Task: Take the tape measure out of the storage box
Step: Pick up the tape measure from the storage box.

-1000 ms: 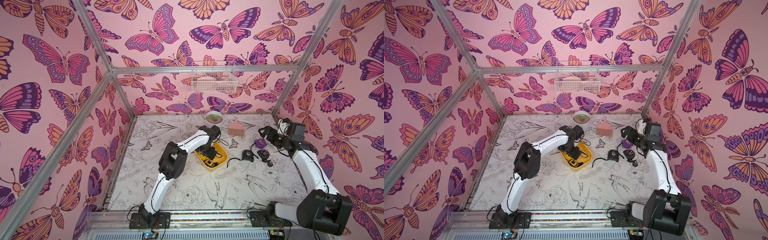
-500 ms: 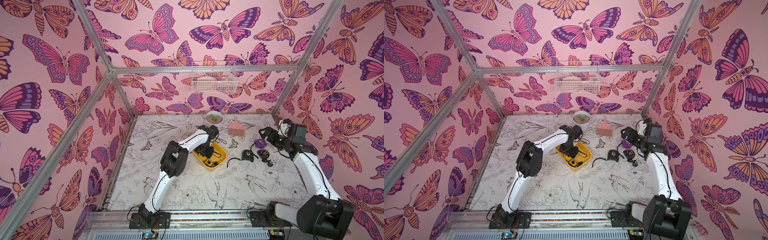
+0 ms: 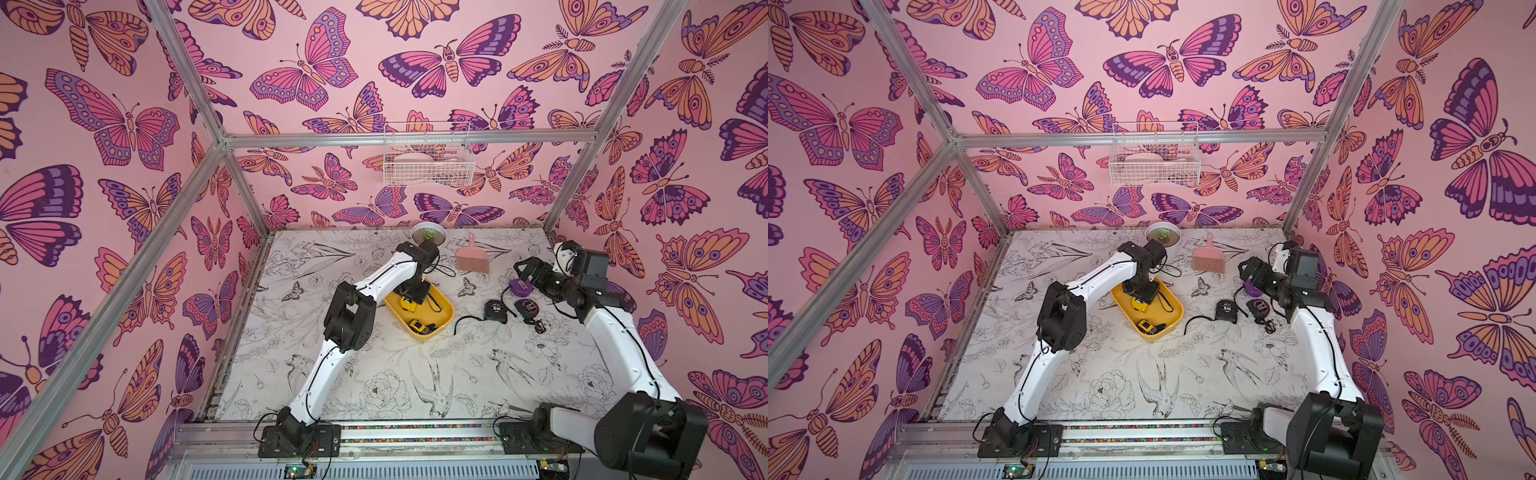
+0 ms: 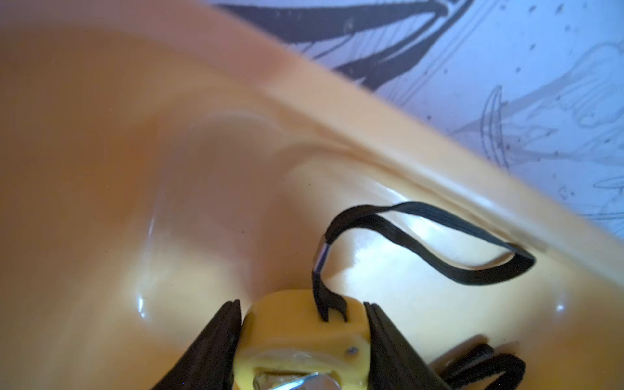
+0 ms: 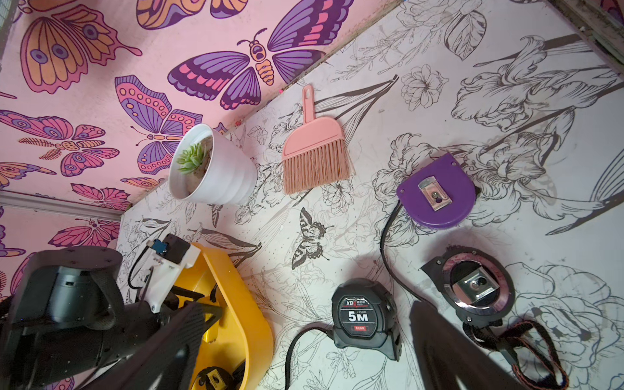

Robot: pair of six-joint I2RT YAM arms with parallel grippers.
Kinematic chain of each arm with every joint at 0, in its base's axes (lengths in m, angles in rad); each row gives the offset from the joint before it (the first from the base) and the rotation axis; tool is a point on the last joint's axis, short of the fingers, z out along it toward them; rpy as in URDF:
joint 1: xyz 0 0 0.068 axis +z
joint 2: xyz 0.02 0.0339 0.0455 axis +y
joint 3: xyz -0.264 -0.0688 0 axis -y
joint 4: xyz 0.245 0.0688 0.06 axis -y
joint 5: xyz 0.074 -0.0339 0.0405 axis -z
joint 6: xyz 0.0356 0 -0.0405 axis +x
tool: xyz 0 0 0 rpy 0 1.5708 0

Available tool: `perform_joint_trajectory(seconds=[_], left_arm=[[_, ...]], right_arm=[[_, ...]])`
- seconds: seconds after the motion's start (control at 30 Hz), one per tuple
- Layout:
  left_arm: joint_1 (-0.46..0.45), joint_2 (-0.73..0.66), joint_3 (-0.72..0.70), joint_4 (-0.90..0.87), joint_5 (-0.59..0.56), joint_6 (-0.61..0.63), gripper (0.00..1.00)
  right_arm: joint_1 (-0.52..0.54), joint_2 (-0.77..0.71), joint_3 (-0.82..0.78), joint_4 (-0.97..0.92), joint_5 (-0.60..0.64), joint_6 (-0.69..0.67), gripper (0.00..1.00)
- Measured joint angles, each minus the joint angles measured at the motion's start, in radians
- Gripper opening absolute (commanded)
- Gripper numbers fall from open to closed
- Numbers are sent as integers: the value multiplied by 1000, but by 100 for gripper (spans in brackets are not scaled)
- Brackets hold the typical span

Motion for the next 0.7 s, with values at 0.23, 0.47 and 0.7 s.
perform_joint_trajectory(seconds=[0.23,0.47,0.7], left_arm=[[12,26,3,-2,1,-3,62],[11,43,-5,23,7,-13,87],[11,12,-61,56,3,-23,83]], right_arm=[[13,-10,-9,0,0,0,99],[22,-11,-9,-1,1,0,99],[27,-14,-9,-1,7,0,99]])
